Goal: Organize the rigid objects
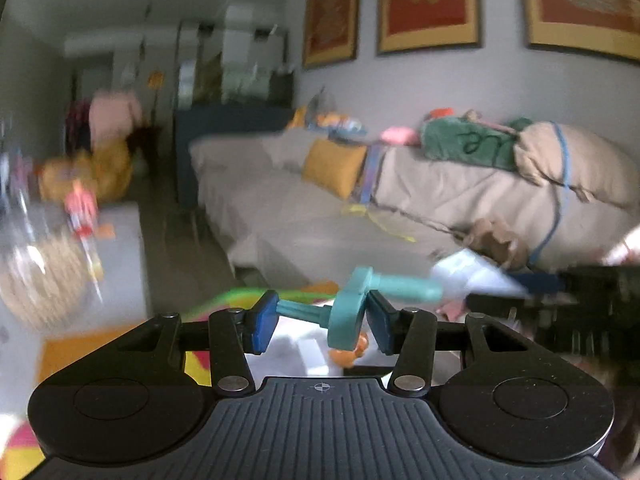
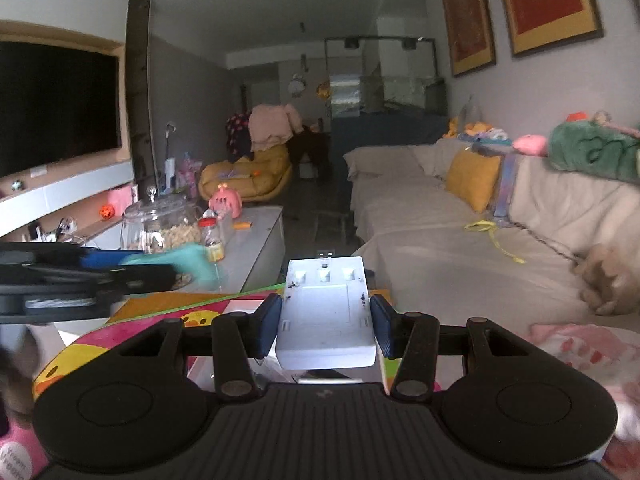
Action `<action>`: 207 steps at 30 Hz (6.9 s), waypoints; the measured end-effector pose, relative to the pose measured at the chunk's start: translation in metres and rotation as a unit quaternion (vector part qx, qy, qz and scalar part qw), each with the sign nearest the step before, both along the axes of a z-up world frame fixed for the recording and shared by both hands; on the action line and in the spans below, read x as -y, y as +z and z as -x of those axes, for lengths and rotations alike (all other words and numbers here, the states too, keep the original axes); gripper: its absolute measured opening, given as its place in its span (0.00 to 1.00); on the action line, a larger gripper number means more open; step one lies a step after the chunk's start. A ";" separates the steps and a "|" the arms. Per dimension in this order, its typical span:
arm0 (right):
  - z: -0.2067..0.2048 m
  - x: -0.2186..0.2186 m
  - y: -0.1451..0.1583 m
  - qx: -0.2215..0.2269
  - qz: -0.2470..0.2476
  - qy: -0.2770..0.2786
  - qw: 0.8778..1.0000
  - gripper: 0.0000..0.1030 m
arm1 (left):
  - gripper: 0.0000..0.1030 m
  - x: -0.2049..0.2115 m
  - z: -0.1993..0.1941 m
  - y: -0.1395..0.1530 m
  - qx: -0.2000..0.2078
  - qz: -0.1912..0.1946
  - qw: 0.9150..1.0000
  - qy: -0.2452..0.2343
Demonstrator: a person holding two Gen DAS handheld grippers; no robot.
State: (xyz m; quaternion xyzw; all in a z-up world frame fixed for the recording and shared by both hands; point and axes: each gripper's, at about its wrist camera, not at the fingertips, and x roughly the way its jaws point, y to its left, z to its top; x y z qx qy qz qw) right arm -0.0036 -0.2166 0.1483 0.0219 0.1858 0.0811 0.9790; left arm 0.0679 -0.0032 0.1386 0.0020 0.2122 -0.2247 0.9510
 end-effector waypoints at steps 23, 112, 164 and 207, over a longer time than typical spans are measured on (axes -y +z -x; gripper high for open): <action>0.019 -0.005 -0.093 -0.137 -0.026 0.001 0.990 0.65 | 0.51 -0.027 0.078 -0.070 -0.066 -0.045 0.992 0.097; -0.002 -0.034 -0.151 -0.156 0.043 -0.062 0.985 1.00 | 0.74 0.002 0.074 -0.137 -0.105 -0.071 0.971 0.202; -0.002 -0.034 -0.151 -0.157 0.043 -0.062 0.985 1.00 | 0.74 0.002 0.074 -0.137 -0.106 -0.070 0.971 0.202; -0.002 -0.034 -0.151 -0.157 0.043 -0.063 0.985 1.00 | 0.74 -0.005 0.073 -0.137 -0.109 -0.064 0.972 0.196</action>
